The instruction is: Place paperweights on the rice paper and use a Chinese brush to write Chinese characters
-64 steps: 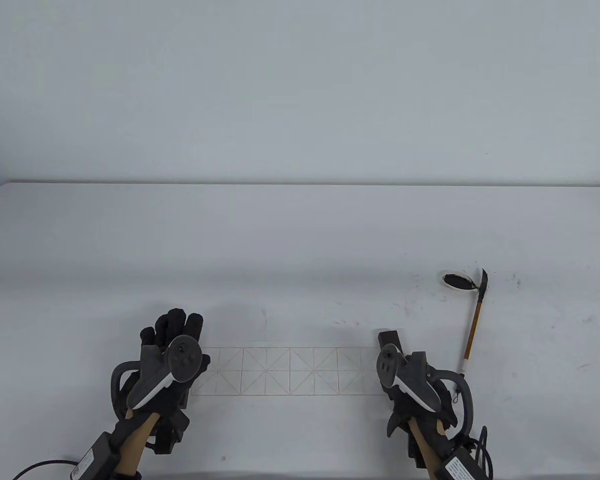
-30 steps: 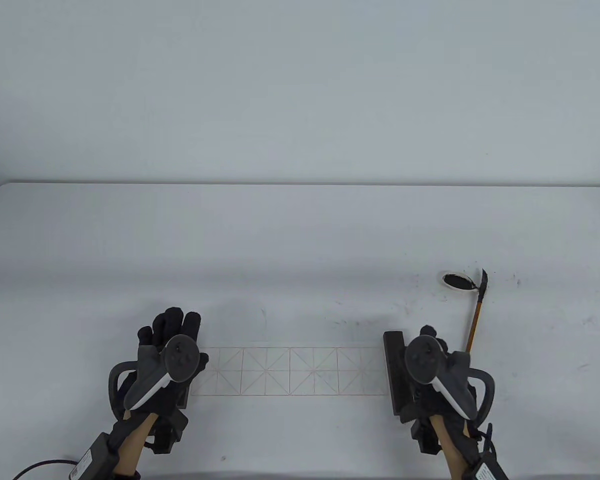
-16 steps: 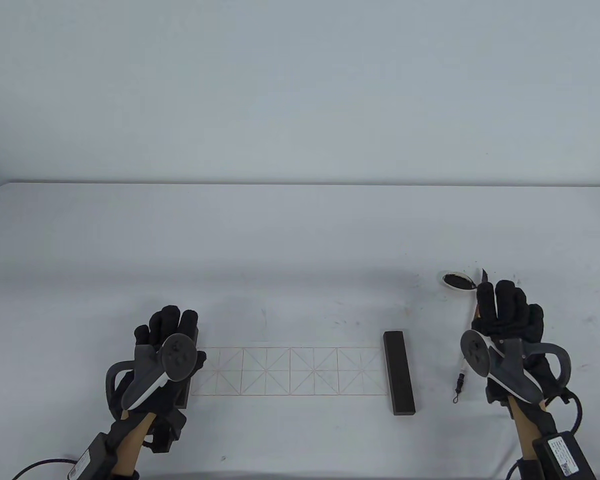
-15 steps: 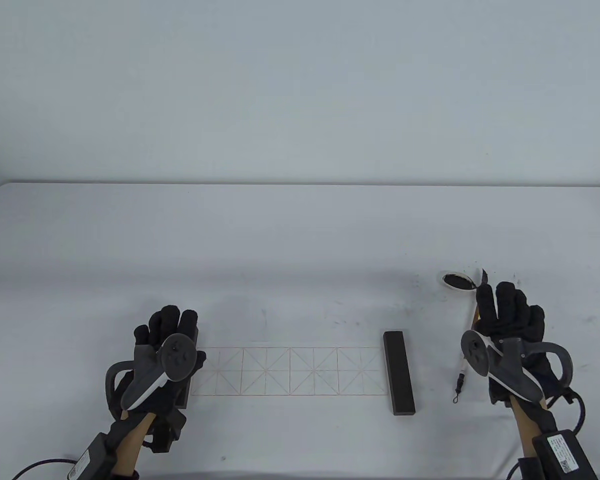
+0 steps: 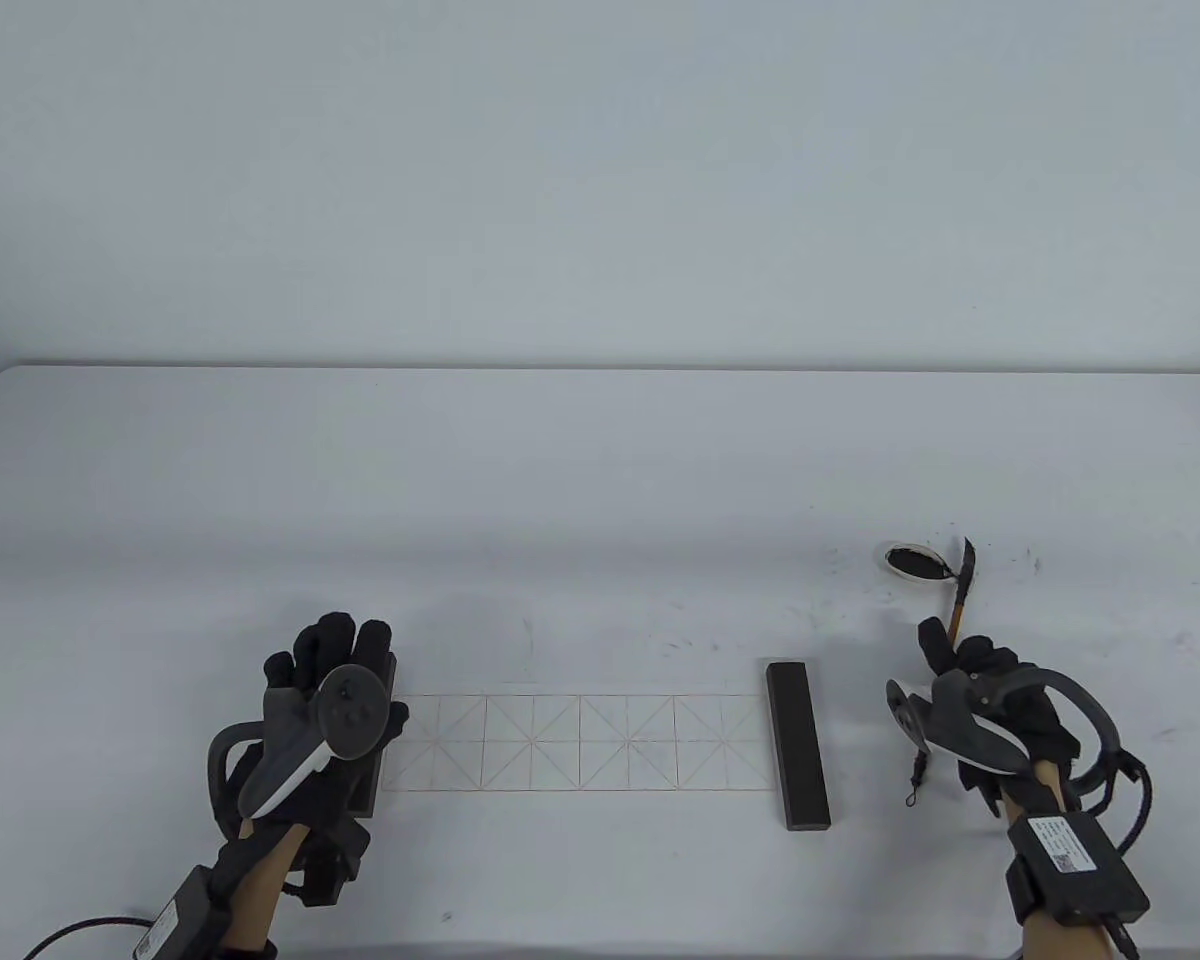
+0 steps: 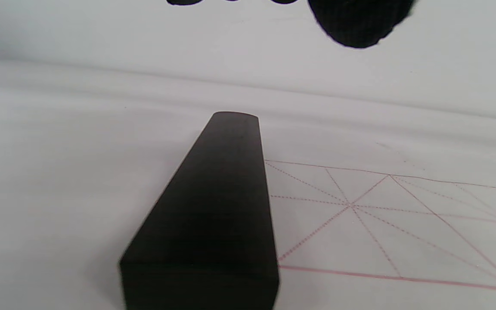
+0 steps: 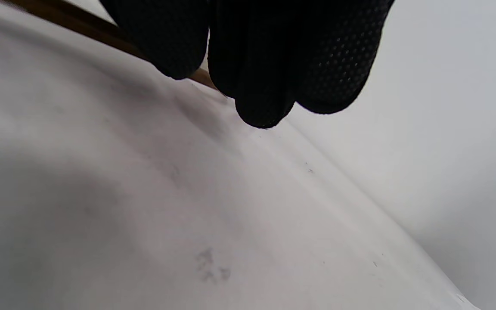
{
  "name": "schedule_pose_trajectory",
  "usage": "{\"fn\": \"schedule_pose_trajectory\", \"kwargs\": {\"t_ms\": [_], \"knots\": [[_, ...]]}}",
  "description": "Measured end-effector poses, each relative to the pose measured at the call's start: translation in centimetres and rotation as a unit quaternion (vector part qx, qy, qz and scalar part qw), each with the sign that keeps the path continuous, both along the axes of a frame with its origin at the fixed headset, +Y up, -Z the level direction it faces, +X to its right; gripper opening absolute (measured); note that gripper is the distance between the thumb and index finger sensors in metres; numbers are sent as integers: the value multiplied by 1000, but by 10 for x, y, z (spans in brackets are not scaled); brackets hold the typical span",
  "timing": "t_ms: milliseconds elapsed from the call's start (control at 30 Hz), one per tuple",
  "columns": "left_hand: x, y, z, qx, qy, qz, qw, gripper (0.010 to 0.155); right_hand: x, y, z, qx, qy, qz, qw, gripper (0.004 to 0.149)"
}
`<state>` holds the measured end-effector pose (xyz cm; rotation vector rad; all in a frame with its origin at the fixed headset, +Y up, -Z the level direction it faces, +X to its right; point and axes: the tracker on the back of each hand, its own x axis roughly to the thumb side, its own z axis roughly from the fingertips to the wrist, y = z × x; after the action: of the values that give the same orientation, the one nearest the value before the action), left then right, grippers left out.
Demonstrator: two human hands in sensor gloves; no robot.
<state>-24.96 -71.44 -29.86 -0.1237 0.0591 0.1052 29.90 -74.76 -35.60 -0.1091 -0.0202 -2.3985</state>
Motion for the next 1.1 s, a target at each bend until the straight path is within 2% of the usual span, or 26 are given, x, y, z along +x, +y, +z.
{"fn": "schedule_pose_trajectory", "kwargs": {"t_ms": [233,500,633,1100], "knots": [[-1,1,-1,-2,3,1,1000,83,-2,-13,-11,-31,-7,22,999,69],[-2,2,-1,-2,6,2,1000,83,-7,-14,-19,-47,-1,50,998,65],[-4,3,-1,2,9,3,1000,83,-9,-9,-18,-37,15,57,998,61],[-5,4,-1,-5,13,4,1000,83,-9,-14,-19,11,58,52,997,48]]}}
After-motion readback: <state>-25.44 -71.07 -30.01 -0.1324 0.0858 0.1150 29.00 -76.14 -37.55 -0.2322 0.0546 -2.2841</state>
